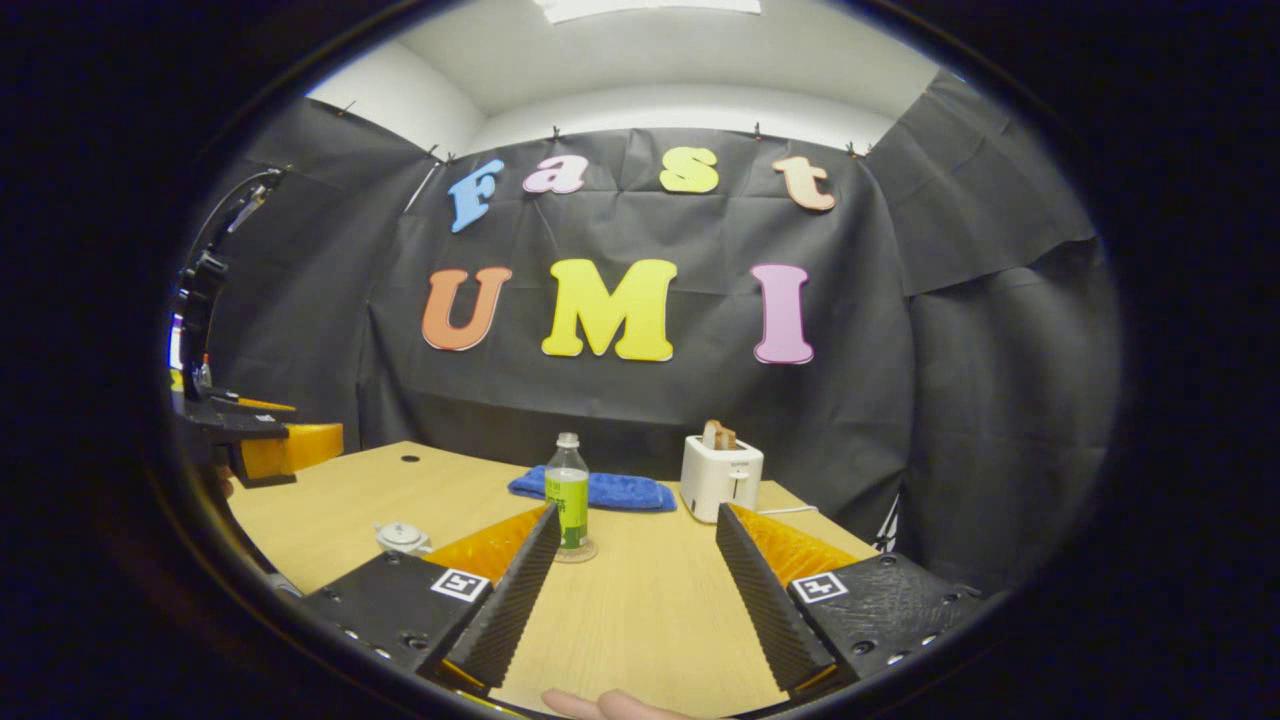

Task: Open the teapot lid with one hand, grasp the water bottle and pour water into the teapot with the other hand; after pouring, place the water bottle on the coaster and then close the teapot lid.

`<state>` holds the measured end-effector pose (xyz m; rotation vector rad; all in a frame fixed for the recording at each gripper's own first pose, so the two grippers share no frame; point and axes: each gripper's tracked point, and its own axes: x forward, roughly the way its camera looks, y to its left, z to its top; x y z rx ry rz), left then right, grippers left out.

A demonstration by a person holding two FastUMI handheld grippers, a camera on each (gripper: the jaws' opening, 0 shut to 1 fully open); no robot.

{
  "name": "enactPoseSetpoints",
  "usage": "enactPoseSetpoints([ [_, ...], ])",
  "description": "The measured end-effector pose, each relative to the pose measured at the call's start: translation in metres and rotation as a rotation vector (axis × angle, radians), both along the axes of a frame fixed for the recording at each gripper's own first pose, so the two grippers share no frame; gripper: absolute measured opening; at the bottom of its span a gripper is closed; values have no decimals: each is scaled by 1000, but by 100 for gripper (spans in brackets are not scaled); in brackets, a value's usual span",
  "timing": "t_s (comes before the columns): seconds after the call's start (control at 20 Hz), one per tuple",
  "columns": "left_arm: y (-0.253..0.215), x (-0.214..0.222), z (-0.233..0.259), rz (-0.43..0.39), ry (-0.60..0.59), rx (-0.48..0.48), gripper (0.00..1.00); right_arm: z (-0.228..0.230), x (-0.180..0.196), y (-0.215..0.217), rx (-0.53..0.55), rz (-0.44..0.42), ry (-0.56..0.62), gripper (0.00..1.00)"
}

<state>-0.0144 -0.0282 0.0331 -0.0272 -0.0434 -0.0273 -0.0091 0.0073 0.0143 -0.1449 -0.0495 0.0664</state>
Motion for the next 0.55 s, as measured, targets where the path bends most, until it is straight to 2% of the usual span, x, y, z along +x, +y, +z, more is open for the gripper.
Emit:
enactPoseSetpoints([
  [0.2,-4,-3,0,32,-19,-7,98,-10,8,-12,15,-14,40,94],
  [0.35,-9,-3,-5,19,-13,8,99,-18,12,-14,31,-12,73,94],
  [0.55,-5,-4,-10,12,0,5,98,-23,14,-12,-6,-13,74,94],
])
